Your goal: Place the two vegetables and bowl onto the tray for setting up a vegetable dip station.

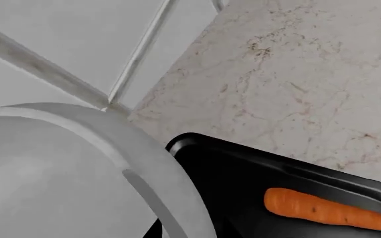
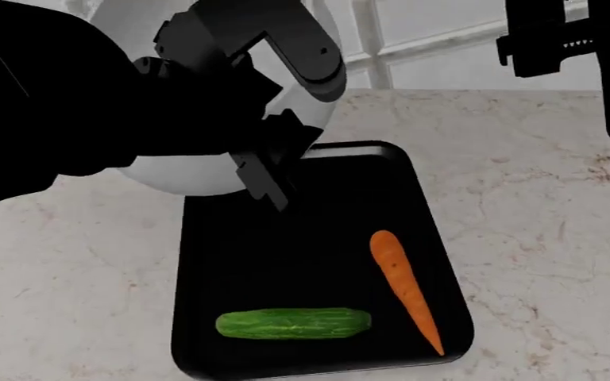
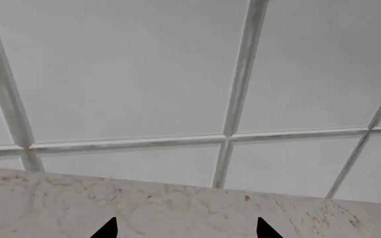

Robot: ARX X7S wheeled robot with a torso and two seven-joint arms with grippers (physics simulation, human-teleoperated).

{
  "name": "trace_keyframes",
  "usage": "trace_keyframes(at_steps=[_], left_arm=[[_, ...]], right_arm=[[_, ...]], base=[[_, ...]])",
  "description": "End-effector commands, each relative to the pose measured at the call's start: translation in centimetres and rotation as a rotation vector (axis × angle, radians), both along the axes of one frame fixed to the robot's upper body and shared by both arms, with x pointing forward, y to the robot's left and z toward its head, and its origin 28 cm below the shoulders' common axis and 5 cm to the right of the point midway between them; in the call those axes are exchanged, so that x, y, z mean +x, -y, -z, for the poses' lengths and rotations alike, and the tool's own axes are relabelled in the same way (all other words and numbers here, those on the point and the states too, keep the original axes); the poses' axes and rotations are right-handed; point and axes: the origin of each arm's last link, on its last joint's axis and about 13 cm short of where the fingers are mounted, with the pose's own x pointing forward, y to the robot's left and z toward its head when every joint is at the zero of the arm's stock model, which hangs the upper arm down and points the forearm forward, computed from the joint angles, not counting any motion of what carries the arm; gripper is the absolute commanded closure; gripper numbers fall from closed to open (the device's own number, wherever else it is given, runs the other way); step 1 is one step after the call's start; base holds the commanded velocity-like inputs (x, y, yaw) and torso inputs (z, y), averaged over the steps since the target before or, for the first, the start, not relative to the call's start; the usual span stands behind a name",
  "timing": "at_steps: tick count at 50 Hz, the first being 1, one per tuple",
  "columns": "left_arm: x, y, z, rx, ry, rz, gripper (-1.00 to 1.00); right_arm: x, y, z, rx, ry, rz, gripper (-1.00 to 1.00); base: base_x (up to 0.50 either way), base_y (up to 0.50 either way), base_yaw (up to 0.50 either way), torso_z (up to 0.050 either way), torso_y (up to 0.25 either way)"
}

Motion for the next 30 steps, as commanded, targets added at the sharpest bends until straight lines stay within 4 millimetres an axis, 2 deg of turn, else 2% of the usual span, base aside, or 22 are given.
trace_keyframes(at_steps=[1,3,9,17,25,30], left_arm=[[-0.22,0.24,-0.17,-0.003,0.011,0.007,1.00],[-0.19,0.21,-0.15,-0.005,0.011,0.006,1.00],[0.27,-0.13,0.06,-0.007,0.001,-0.010,1.00],[0.38,-0.36,-0.02,-0.009,0.000,-0.019,1.00],[0.08,-0.25,0.20,0.011,-0.017,0.002,1.00],[-0.38,-0.71,-0.25,0.054,-0.094,0.018,1.00]], right_arm=[[0.02,0.02,0.14,0.001,-0.007,0.000,-1.00],[0.09,-0.03,0.14,-0.009,0.000,-0.004,-1.00],[0.19,-0.23,0.39,-0.030,-0.001,-0.017,-1.00],[0.26,-0.50,0.27,-0.024,0.006,-0.026,-1.00],[0.20,-0.36,0.29,0.000,0.001,-0.022,-1.00],[0.25,-0.57,0.05,-0.003,0.004,-0.028,-1.00]], base=[[0.04,-0.50,0.00,0.000,0.000],[0.14,-0.49,0.00,0.000,0.000],[0.04,0.00,0.00,0.000,0.000],[0.50,0.00,0.00,0.000,0.001],[0.00,0.00,0.00,0.000,0.001],[0.00,0.00,0.00,0.000,0.000]])
